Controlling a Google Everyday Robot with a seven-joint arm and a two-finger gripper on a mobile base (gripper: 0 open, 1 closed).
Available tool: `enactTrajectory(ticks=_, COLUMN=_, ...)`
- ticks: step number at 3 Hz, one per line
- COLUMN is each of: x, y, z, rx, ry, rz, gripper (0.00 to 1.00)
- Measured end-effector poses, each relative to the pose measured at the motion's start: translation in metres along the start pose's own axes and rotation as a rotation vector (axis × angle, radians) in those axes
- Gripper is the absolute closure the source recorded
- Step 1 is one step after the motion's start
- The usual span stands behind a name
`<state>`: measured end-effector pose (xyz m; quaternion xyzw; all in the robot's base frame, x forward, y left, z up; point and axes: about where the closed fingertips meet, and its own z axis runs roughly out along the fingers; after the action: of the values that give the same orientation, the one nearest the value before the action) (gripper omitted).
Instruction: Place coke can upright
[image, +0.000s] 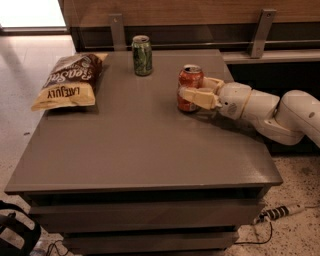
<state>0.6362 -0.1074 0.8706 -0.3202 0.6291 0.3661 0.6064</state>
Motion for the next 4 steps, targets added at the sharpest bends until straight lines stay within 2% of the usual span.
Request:
enactTrajectory(ticks=1, x=0.001, y=-0.001, z=0.003, rx=-0.023, ry=0.025, rz=-0.002, gripper=0.59)
enactTrajectory(ticks=3, x=0.009, y=-0.003, z=0.02, rx=-0.138, ry=0.095, rz=-0.022, gripper=0.12)
enactTrajectory(ticks=4, x=0.012, y=-0.005, z=0.026, rx=-0.17, ry=0.12, rz=-0.02, gripper=0.0)
